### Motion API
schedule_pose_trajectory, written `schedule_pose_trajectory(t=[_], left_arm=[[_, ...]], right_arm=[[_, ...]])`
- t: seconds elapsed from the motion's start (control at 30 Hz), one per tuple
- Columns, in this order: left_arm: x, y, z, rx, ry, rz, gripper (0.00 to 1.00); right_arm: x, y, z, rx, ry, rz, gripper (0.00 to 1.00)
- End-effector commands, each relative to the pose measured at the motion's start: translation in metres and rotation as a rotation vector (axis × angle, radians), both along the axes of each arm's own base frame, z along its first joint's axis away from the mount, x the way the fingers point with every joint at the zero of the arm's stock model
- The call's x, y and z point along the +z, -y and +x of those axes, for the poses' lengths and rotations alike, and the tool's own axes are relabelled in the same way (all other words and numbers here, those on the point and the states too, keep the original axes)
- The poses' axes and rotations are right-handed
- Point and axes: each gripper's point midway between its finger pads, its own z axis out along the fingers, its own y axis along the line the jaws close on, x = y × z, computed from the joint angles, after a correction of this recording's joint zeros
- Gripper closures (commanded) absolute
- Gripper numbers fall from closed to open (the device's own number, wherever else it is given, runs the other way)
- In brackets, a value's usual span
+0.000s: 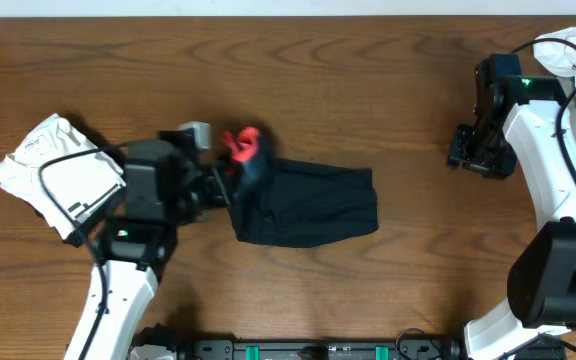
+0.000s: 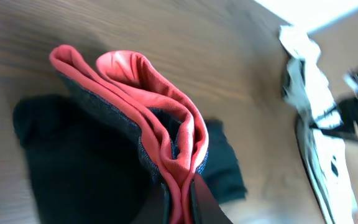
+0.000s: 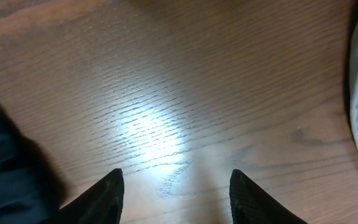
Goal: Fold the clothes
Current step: 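Fold the waistband end right over the leggings with the left gripper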
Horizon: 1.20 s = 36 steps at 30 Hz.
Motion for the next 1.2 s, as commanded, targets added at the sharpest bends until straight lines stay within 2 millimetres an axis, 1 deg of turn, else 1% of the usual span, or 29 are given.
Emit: schedule_pose_trajectory(t=[0.0,0.17,0.27,0.37,0.57,0.73,0.8,0.93,1.03,1.17], left_arm=[[0.030,0.018,0.002,-0.044,0.086,0.008,0.94],[0.043,0.037,-0.001,-0.065,0.124,0.030,0.94],[0.046,0.048,-0.004,-0.075,0.143,0.052,0.94],[0.041,0.056,-0.005,-0.061,0.140,0.082,0.94],[0.028,0.087,-0.005,-0.112,0.105,0.080,0.94],[0.023,0.111,0.003,-0.156,0.082,0.092,0.94],[0.022,0.117,0.008,-0.144,0.069,0.098,0.94],[0.010,0.128,0.010,-0.142,0.047,0.129,0.94],[-0.001,0.132,0.009,-0.124,0.027,0.153,0.94],[-0.006,0.145,0.006,-0.132,0.023,0.148,0.94]], right_arm=[[0.007,-0.002,-0.001,0.012,0.020,0.021,0.47],[0.006,-0.004,-0.001,0.016,0.020,0.031,0.47],[0.006,-0.007,0.000,0.017,0.021,0.045,0.47],[0.006,-0.010,0.000,0.028,0.020,0.064,0.47],[0.006,-0.011,-0.001,0.037,0.018,0.071,0.47],[0.005,-0.011,-0.001,0.044,0.016,0.071,0.47],[0.004,-0.011,-0.002,0.050,0.012,0.072,0.47],[-0.003,-0.011,-0.005,0.059,0.001,0.072,0.47],[-0.012,-0.012,-0.009,0.061,-0.011,0.072,0.47],[-0.026,-0.012,-0.014,0.061,-0.022,0.076,0.47]])
